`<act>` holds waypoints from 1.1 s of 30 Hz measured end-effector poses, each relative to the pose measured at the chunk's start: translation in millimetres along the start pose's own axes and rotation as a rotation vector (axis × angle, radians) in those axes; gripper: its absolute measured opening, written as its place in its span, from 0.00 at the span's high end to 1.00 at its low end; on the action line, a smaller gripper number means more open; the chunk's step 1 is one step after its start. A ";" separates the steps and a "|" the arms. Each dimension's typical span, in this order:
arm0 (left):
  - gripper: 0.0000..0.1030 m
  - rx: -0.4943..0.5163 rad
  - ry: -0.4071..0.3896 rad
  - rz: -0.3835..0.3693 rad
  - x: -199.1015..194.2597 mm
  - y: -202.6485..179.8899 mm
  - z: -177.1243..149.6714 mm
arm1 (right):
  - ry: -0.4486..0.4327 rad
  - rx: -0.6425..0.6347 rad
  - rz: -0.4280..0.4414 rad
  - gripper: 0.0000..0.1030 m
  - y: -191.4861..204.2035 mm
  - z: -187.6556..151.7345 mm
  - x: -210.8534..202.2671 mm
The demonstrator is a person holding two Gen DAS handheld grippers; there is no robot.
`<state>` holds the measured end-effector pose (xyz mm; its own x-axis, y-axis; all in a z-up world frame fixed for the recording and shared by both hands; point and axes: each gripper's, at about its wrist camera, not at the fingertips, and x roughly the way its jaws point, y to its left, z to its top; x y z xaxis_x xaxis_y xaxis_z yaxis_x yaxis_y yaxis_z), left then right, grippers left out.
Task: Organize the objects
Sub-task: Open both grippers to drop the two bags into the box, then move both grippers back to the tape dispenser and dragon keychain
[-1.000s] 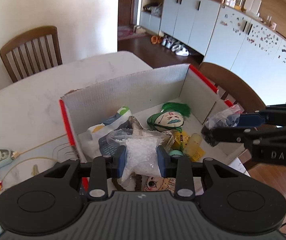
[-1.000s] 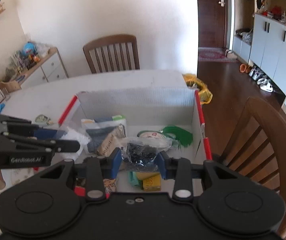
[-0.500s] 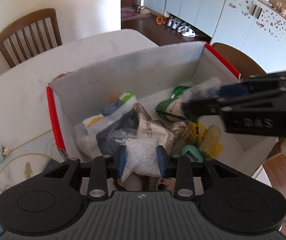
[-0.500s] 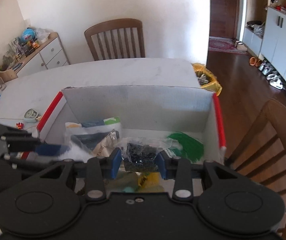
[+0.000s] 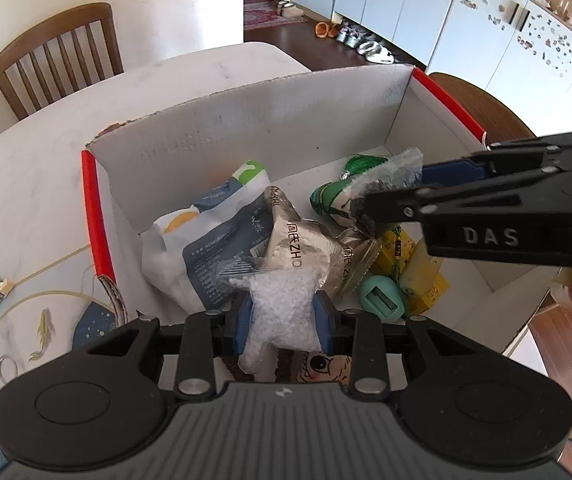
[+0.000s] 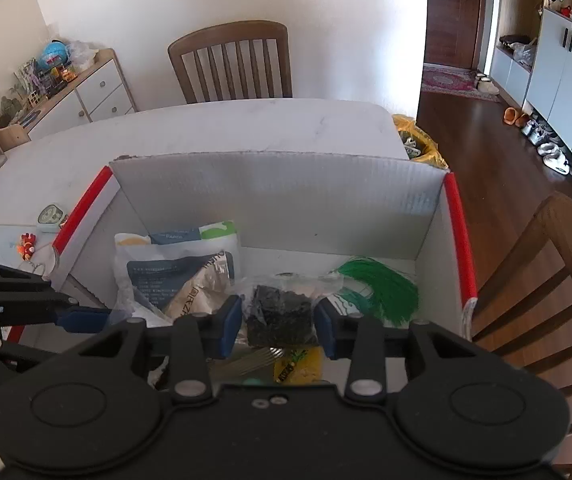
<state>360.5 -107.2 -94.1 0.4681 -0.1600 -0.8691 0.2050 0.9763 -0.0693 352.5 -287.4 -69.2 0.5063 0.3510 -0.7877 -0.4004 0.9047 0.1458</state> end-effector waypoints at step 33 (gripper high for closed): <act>0.29 -0.064 -0.255 -0.050 -118.7 21.4 -28.2 | -0.181 0.031 0.024 0.37 38.2 -23.6 -105.6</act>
<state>285.1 -63.2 -6.3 0.6621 -0.2318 -0.7127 0.1820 0.9722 -0.1471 265.7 -295.7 5.4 0.6270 0.4081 -0.6635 -0.3922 0.9013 0.1838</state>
